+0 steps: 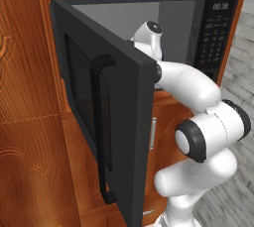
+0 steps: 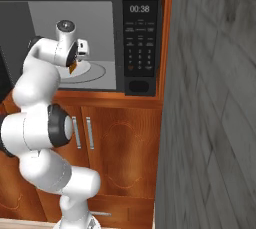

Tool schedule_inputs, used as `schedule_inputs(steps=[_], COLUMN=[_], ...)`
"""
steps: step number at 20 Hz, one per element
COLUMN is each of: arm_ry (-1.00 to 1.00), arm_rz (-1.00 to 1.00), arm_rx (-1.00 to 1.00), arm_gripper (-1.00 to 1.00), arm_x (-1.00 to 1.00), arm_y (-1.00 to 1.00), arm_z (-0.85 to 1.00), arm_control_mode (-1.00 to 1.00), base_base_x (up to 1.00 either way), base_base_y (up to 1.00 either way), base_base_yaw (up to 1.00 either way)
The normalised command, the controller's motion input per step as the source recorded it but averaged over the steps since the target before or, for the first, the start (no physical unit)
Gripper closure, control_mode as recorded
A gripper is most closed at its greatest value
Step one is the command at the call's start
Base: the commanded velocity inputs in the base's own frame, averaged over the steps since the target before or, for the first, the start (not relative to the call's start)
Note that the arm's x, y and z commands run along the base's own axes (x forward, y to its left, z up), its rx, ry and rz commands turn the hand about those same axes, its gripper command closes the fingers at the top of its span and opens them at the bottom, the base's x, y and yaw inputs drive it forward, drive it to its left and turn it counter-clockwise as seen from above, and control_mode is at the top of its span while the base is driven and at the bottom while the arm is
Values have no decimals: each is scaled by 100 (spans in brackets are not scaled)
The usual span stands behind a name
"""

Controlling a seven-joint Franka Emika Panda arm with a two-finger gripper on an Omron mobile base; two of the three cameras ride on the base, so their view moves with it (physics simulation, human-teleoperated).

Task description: Pick the cheese from the counter and place it in the microwave. Then turn on the microwave.

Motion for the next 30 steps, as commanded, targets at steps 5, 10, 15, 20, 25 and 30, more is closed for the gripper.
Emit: schedule_inputs(steps=[5,10,15,20,25,30], arm_ry=[-17,-17,-11,-4,0,0], arm_rz=[0,-2,-3,-6,-11,-14], arm_rx=[0,0,0,0,0,0], arm_gripper=[-100,-100,-100,-100,-100,100], arm_x=[-70,-96,-100,-100,-100,-100], arm_y=[-6,-25,-25,-23,-30,-25], arm_z=[6,32,74,69,42,15], arm_control_mode=[-100,-100,-100,-100,-100,-100], base_base_x=[0,0,0,0,0,0], base_base_y=[0,0,0,0,0,0], base_base_yaw=[0,0,0,0,0,0])
